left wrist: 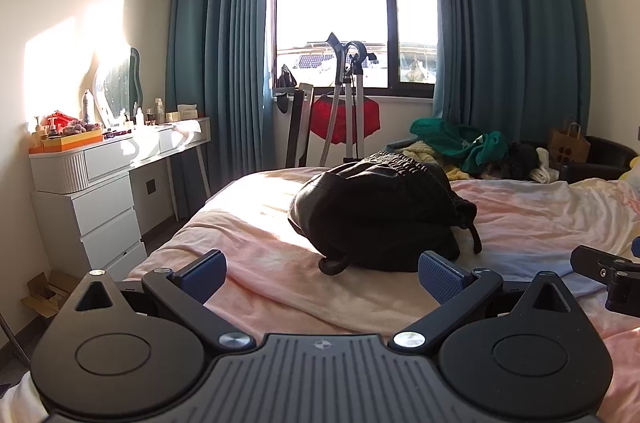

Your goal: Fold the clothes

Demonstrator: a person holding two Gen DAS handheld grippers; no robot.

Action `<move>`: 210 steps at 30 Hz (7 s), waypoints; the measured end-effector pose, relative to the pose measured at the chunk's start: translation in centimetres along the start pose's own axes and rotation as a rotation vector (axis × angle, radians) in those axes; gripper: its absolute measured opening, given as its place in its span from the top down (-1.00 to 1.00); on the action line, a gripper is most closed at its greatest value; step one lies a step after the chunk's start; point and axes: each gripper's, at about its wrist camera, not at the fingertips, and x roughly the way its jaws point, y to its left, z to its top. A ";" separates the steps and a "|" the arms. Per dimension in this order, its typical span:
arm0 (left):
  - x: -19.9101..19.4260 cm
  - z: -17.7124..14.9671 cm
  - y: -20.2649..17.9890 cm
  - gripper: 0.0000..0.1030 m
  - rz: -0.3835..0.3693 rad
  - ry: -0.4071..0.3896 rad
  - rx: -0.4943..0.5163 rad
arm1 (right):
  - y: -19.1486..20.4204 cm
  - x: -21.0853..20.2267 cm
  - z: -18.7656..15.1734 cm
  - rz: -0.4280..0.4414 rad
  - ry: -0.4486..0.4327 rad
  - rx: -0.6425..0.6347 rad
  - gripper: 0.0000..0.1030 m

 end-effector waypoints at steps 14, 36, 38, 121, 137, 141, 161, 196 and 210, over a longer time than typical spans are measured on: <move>-0.6 0.3 1.5 -1.00 -0.019 0.026 -0.021 | 1.1 -0.7 1.0 -0.025 -0.019 0.029 -1.00; -1.5 0.2 3.1 -1.00 -0.024 -0.023 -0.076 | 2.7 2.2 7.1 -0.101 -0.004 0.103 -1.00; -1.2 -0.1 2.9 -1.00 -0.027 -0.031 -0.079 | 1.9 3.0 6.8 -0.097 -0.005 0.096 -1.00; 7.8 2.7 3.2 0.91 0.113 0.216 0.006 | -6.0 6.8 -0.4 -0.070 0.106 0.215 -1.00; 8.2 -2.2 10.0 0.52 0.022 0.342 -0.223 | -0.4 14.6 -5.1 0.003 0.257 0.030 -0.81; 9.6 -1.4 10.2 0.40 0.036 0.338 -0.261 | 0.6 17.9 -5.4 0.007 0.301 -0.032 -0.49; 11.0 -1.2 10.3 -0.17 0.085 0.314 -0.099 | 4.4 20.8 -3.1 0.096 0.112 -0.131 0.07; 12.7 -4.4 11.6 -0.21 0.054 0.278 0.132 | 5.6 3.2 -6.5 -0.031 0.420 0.057 0.55; 15.6 9.5 18.5 0.85 0.093 0.077 -0.207 | 11.9 2.0 -4.8 0.265 0.302 0.186 0.57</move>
